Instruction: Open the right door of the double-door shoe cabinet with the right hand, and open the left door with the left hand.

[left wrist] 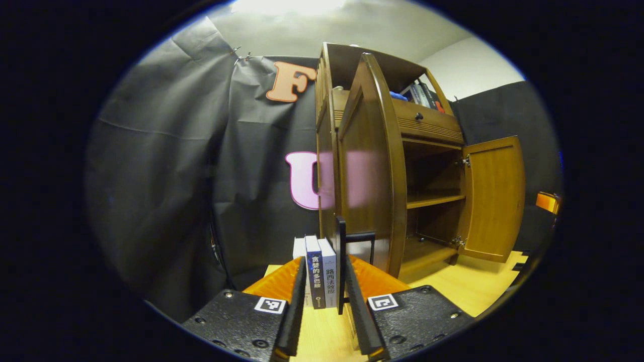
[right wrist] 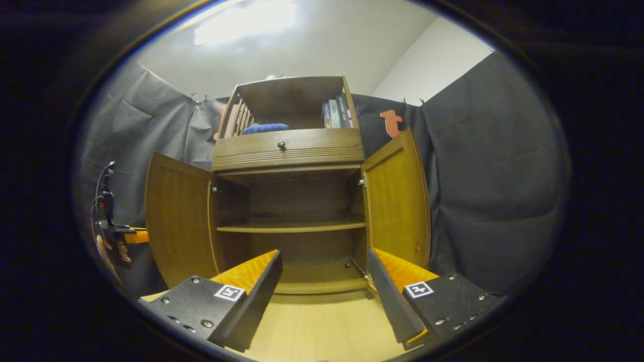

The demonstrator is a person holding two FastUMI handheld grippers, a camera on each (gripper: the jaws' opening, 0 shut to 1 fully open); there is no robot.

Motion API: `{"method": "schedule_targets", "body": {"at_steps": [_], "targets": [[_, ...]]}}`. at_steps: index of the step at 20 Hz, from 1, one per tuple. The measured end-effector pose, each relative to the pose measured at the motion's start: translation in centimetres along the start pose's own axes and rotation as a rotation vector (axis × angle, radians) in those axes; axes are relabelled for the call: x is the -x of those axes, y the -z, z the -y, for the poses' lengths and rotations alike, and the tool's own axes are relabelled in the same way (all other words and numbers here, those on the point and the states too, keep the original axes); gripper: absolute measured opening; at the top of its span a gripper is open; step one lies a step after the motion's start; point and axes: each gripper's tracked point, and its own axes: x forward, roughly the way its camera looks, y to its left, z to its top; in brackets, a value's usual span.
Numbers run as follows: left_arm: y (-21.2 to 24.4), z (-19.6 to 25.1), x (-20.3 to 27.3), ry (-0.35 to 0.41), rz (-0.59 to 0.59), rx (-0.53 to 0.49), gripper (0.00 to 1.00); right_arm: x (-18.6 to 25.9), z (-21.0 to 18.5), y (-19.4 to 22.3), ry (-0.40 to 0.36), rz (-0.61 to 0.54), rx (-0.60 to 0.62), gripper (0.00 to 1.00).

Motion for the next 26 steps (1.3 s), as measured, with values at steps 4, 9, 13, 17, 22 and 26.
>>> {"method": "schedule_targets", "body": {"at_steps": [4, 9, 13, 17, 22, 26], "targets": [[-0.3, -0.6, 1.9, -0.093, -0.029, -0.023, 0.77, -0.7, 0.8, 1.1, -0.023, -0.029, 0.004, 1.0], [-3.2, 0.0, 4.9, -0.202, 0.023, -0.029, 0.78, -0.5, 2.2, 0.6, -0.03, -0.048, -0.011, 1.0], [-5.6, 2.4, 7.1, -0.228, 0.089, -0.027, 0.86, 0.0, 3.6, -1.9, -0.034, -0.028, -0.05, 1.0], [-9.3, 5.9, 9.3, -0.215, 0.207, -0.024, 0.93, 0.3, 4.4, -4.2, -0.022, 0.016, -0.088, 0.96], [-9.9, 12.8, 8.6, -0.073, 0.233, -0.067, 0.98, 0.0, 4.2, -4.5, 0.018, 0.005, -0.06, 0.99], [-8.6, 18.4, 6.6, 0.051, 0.204, -0.069, 1.0, -0.5, 3.2, -3.5, 0.029, -0.004, -0.036, 1.0]]}}
